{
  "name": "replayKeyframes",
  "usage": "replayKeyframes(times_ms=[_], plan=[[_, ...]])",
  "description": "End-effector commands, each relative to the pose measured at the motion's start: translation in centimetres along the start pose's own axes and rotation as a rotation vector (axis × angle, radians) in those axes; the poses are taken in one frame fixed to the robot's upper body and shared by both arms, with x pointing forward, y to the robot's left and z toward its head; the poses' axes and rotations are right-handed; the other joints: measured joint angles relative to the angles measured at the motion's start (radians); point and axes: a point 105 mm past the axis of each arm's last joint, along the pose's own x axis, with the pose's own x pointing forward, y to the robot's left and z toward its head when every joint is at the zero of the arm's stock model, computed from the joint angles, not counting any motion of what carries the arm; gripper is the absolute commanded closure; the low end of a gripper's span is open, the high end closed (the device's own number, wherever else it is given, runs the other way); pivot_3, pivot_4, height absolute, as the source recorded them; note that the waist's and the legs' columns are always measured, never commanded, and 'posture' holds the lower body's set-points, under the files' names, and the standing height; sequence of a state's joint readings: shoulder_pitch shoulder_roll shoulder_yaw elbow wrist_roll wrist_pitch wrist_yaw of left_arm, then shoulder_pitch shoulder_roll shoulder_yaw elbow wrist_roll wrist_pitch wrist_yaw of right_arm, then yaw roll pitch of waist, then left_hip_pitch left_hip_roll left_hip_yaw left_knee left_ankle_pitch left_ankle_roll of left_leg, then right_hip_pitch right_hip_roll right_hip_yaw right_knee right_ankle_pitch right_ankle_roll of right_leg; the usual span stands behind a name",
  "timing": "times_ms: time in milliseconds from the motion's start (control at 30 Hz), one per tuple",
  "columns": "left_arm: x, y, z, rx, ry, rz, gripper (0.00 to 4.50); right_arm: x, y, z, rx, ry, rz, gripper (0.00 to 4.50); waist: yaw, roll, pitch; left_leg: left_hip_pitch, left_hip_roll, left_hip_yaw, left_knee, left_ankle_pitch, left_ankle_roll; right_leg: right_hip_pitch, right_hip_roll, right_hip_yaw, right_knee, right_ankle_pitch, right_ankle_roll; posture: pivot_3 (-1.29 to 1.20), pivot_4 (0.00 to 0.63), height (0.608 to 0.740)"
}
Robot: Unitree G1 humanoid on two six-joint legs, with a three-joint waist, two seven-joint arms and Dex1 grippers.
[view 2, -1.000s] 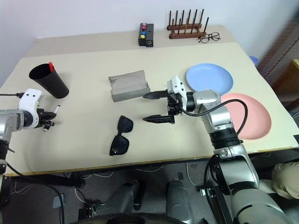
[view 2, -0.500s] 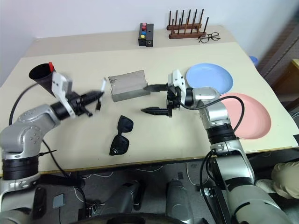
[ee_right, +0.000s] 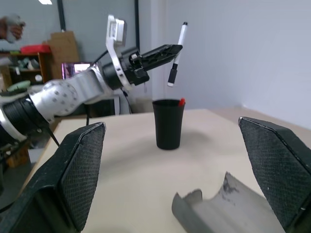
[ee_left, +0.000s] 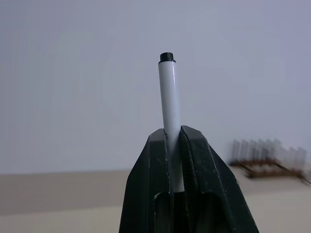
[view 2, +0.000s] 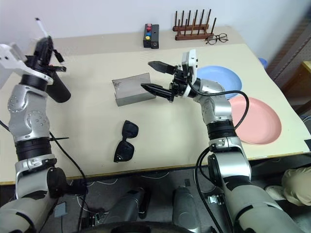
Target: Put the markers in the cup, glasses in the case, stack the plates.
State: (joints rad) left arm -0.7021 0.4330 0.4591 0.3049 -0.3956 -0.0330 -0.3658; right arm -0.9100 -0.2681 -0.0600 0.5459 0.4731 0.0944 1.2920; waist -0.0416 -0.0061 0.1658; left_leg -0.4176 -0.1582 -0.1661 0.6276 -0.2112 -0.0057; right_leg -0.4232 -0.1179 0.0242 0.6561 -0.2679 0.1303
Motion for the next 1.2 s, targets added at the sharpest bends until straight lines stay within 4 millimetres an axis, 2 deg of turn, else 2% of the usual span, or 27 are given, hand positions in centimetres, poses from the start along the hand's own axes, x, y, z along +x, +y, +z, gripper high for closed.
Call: replayKeyframes(times_ms=[33,367,600,767,933,1200], plan=[[0.3,2.1,2.5,0.090,-0.116,0.110,4.45,0.7,-0.1,2.0,-0.053,-0.069,0.021,0.00,0.000,0.000,0.000,0.000,0.000,0.000,0.000,0.000,0.000,0.000,0.000,0.000,0.000,0.000,0.000,0.00,0.150,0.740],[-0.7,5.5,3.9,0.282,-0.191,0.296,4.45,1.1,0.0,1.8,-0.058,-0.073,0.035,0.00,-0.002,0.000,0.000,0.000,0.000,0.000,0.000,0.000,0.000,-0.001,0.000,0.000,0.001,0.000,0.000,0.00,0.150,0.740],[-1.0,7.5,4.1,0.437,-0.162,0.389,4.45,0.9,-0.1,1.4,-0.054,-0.066,0.028,0.00,-0.001,0.000,0.000,0.000,0.000,0.000,0.000,0.000,0.000,-0.001,0.000,0.000,0.003,0.000,0.000,0.00,0.150,0.740],[-1.2,8.1,3.0,0.459,-0.113,0.427,4.45,0.8,-0.1,1.4,-0.055,-0.062,0.025,0.00,-0.001,0.000,0.000,0.000,-0.001,0.000,0.001,0.000,0.000,-0.002,0.000,0.000,0.004,0.000,0.000,0.00,0.150,0.740],[-1.3,8.4,0.9,0.425,-0.053,0.447,4.45,0.7,0.0,1.4,-0.057,-0.059,0.024,0.00,-0.002,0.000,0.000,0.000,-0.001,0.000,0.001,0.000,0.000,-0.002,0.000,0.000,0.005,0.000,0.000,0.00,0.150,0.740],[-0.8,7.6,-1.0,0.408,-0.008,0.418,4.45,0.5,-0.1,1.3,-0.061,-0.051,0.012,0.00,-0.002,-0.001,0.000,0.000,-0.001,0.000,0.001,0.000,0.000,-0.003,0.000,0.000,0.005,0.000,0.000,0.00,0.150,0.740]])
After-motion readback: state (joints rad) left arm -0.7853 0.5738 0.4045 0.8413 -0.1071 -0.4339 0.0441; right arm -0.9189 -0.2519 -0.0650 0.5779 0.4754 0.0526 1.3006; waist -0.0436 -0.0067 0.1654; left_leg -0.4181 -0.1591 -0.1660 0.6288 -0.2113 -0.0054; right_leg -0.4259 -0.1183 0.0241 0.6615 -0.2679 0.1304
